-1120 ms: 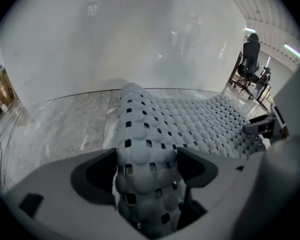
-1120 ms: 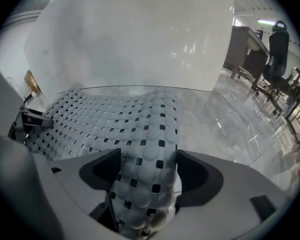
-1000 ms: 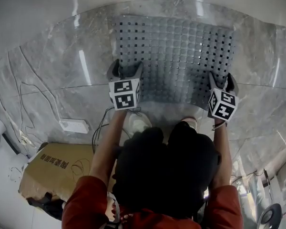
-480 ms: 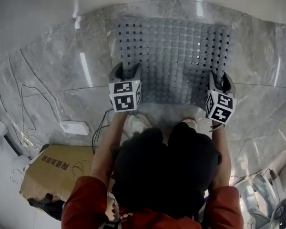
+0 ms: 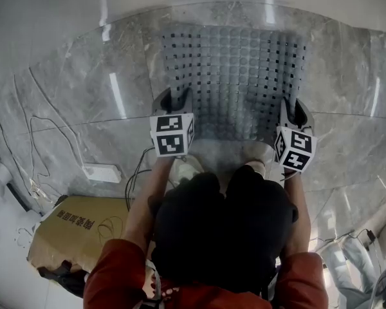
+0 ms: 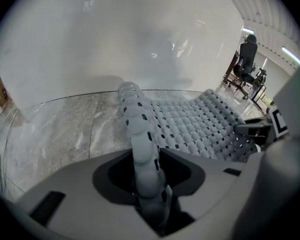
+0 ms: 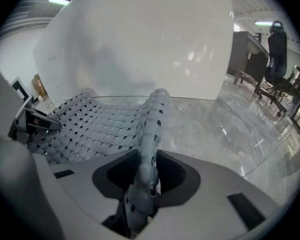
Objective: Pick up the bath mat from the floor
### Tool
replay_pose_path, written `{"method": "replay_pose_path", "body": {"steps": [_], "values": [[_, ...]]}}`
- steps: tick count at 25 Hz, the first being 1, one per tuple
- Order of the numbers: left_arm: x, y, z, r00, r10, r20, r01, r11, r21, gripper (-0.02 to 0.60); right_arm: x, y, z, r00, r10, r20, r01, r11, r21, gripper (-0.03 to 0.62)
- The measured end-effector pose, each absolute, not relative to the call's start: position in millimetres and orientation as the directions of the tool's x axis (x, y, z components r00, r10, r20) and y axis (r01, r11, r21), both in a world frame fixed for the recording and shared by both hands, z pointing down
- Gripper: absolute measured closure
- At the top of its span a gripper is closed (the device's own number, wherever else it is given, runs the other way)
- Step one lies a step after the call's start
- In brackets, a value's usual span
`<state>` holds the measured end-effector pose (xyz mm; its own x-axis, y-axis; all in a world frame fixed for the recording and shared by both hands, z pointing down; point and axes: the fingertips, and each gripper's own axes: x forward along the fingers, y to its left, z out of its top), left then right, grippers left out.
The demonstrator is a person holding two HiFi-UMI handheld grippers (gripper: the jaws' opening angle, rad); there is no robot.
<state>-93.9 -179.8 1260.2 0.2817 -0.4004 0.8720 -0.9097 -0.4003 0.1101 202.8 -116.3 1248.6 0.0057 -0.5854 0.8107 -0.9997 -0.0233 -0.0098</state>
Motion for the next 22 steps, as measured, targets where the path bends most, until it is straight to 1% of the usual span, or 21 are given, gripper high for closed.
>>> {"method": "replay_pose_path", "body": {"steps": [6, 12, 17, 22], "values": [[-86.5, -179.4, 1245.8, 0.294, -0.419, 0.859, -0.895, -0.436, 0.094, 0.437, 191.5, -115.5, 1233.9, -0.010, -0.609, 0.793, -1.000, -0.011, -0.022, 0.511], [-84.2, -181.5, 1223.7, 0.300, -0.443, 0.845, -0.897, -0.432, 0.092, 0.439, 183.4, -120.1, 1211.2, -0.016, -0.632, 0.774, -1.000, -0.002, -0.023, 0.525], [-80.5, -188.8, 1177.9, 0.308, -0.485, 0.819, -0.899, -0.431, 0.083, 0.443, 178.7, -126.4, 1167.8, -0.023, -0.668, 0.744, -1.000, 0.010, -0.021, 0.533], [-84.4, -188.7, 1116.3, 0.306, -0.514, 0.801, -0.901, -0.429, 0.070, 0.448, 174.7, -125.7, 1106.1, -0.026, -0.691, 0.723, -1.000, 0.017, -0.020, 0.534]]}}
